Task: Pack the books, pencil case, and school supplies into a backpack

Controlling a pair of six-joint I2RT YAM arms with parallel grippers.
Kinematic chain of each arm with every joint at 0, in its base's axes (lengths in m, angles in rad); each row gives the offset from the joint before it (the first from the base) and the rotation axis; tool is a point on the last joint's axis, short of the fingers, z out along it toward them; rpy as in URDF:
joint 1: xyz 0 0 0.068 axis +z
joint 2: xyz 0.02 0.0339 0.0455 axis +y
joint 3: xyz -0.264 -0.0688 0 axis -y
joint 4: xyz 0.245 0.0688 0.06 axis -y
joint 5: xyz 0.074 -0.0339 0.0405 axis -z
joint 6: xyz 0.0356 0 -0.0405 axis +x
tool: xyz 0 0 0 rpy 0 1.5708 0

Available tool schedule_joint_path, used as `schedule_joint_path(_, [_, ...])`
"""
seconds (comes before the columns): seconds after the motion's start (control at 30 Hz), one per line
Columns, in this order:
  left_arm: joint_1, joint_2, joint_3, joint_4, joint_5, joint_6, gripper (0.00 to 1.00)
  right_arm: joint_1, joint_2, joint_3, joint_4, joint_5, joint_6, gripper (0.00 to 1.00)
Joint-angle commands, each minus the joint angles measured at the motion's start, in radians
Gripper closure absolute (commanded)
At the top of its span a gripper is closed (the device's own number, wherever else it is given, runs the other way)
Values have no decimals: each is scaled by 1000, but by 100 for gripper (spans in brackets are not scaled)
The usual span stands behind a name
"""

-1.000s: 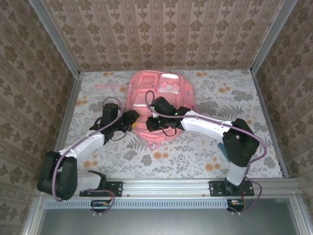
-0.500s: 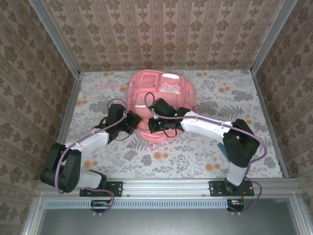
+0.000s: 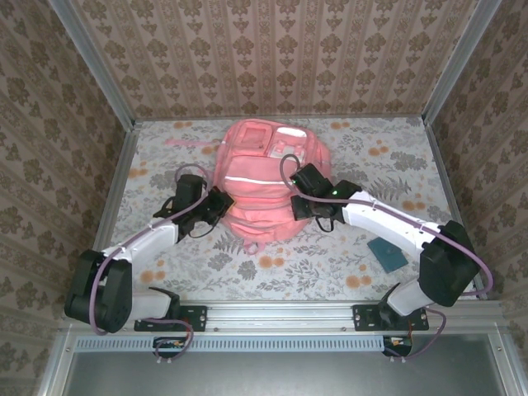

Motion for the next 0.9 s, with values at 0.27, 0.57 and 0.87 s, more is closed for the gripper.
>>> schedule_joint_path(0.27, [121, -9, 53, -146, 2, 196, 100, -155, 148, 138, 2, 99, -172, 100])
schedule_joint_path(0.57, [159, 35, 103, -269, 90, 388, 100, -263, 320, 310, 12, -98, -325, 100])
schedule_joint_path(0.87, [199, -55, 135, -376, 25, 376, 66, -178, 189, 148, 64, -483, -329, 100])
